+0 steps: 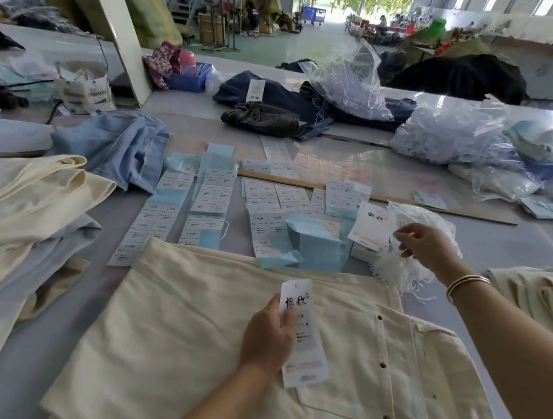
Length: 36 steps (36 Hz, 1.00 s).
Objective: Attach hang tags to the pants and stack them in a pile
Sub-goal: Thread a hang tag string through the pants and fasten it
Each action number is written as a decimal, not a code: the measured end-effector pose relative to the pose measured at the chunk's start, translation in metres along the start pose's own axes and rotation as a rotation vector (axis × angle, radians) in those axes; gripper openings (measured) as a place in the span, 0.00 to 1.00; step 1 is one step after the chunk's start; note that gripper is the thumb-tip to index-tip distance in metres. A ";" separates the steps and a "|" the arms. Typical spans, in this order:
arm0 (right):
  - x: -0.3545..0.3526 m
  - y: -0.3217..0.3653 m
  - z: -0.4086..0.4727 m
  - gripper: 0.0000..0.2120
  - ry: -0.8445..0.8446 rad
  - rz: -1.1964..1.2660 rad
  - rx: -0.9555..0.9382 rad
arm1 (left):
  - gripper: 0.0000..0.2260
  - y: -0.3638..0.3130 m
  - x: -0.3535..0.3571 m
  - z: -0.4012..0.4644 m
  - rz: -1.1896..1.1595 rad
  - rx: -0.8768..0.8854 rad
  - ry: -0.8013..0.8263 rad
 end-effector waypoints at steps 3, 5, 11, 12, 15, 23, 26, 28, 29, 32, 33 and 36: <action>0.011 -0.009 -0.005 0.06 0.042 0.000 -0.018 | 0.25 -0.014 0.003 0.008 -0.126 -0.003 0.098; 0.016 -0.012 -0.008 0.08 0.047 0.031 -0.004 | 0.37 -0.033 0.008 0.019 -0.018 0.103 0.178; 0.018 -0.016 -0.014 0.10 0.034 0.144 -0.040 | 0.21 -0.104 0.049 0.066 0.255 0.306 0.332; 0.017 -0.015 -0.016 0.10 0.032 0.154 -0.063 | 0.19 -0.112 0.056 0.072 0.281 0.311 0.333; 0.017 -0.012 -0.020 0.12 0.053 0.159 -0.092 | 0.15 -0.131 0.078 0.090 0.395 0.354 0.315; 0.023 -0.007 -0.019 0.13 0.153 0.236 -0.093 | 0.14 -0.156 0.108 0.119 0.742 0.513 0.286; 0.021 -0.006 -0.019 0.12 0.153 0.246 -0.105 | 0.12 -0.159 0.112 0.119 0.782 0.537 0.287; 0.018 -0.005 -0.019 0.12 0.129 0.244 -0.112 | 0.13 -0.160 0.114 0.118 0.807 0.552 0.301; 0.017 -0.005 -0.019 0.12 0.117 0.249 -0.115 | 0.14 -0.160 0.114 0.117 0.818 0.561 0.308; 0.019 -0.004 -0.020 0.11 0.129 0.172 -0.142 | 0.12 -0.160 0.111 0.116 0.791 0.566 0.282; 0.020 -0.006 -0.020 0.11 0.138 0.087 -0.152 | 0.12 -0.160 0.108 0.115 0.766 0.563 0.270; 0.016 -0.015 -0.021 0.10 0.108 -0.184 -0.176 | 0.13 -0.159 0.097 0.114 0.687 0.564 0.253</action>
Point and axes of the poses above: each hand's wrist, its own z-axis towards the middle knuckle, its own x-axis out of the palm, y = z × x, the point moved 5 cm from there along z, towards the middle knuckle, and after that the axes turned 1 degree about -x, right-handed, at the moved point
